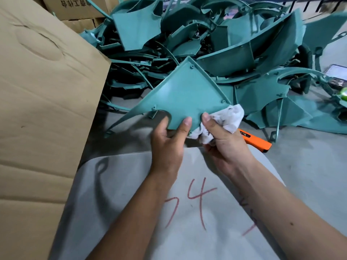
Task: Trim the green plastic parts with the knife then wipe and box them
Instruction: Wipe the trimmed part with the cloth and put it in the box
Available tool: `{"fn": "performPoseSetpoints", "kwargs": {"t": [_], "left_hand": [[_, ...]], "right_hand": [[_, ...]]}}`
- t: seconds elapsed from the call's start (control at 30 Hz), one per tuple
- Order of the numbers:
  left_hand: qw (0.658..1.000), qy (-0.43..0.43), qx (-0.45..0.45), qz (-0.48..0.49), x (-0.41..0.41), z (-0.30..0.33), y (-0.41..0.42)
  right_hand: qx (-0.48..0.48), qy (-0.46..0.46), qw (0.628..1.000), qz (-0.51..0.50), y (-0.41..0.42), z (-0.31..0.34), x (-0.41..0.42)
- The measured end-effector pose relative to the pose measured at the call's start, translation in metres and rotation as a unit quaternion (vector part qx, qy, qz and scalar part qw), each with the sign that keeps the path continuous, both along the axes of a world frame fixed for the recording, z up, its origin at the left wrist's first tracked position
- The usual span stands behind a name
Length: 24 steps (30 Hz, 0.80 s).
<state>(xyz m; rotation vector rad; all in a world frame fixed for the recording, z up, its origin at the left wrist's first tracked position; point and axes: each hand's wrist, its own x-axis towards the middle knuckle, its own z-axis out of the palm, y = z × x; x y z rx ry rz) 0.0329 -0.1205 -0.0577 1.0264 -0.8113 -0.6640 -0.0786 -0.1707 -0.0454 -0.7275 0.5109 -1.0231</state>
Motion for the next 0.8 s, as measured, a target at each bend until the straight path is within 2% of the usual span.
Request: {"fn": "performPoseSetpoints", "kwargs": {"t": [0.1, 0.2, 0.3, 0.47, 0.57, 0.63, 0.73, 0.8], "left_hand": [[0.999, 0.009, 0.005, -0.035, 0.005, 0.001, 0.002], [0.997, -0.06, 0.045, -0.032, 0.01, 0.005, 0.003], [0.99, -0.126, 0.066, -0.025, 0.011, 0.002, 0.002], [0.987, -0.143, 0.056, -0.04, 0.018, 0.001, 0.008], [0.984, -0.141, 0.068, -0.087, 0.027, 0.003, 0.011], [0.975, -0.151, 0.081, -0.141, 0.031, 0.001, 0.012], [0.961, -0.175, 0.102, -0.19, 0.03, 0.001, 0.015], [0.961, -0.156, 0.111, -0.198, 0.031, 0.001, 0.017]], "right_hand": [[-0.016, 0.017, 1.0, -0.001, -0.002, -0.002, 0.0], [-0.023, 0.018, 0.999, -0.026, -0.003, 0.0, -0.005], [-0.011, 0.034, 0.993, -0.111, -0.012, -0.002, -0.011], [-0.024, 0.098, 0.949, -0.299, -0.039, -0.005, -0.032], [-0.069, 0.11, 0.927, -0.352, -0.046, -0.004, -0.041], [-0.103, 0.119, 0.935, -0.318, -0.043, -0.001, -0.04], [-0.103, 0.111, 0.973, -0.175, -0.034, 0.001, -0.033], [-0.12, 0.089, 0.985, -0.091, -0.031, 0.002, -0.031]]}}
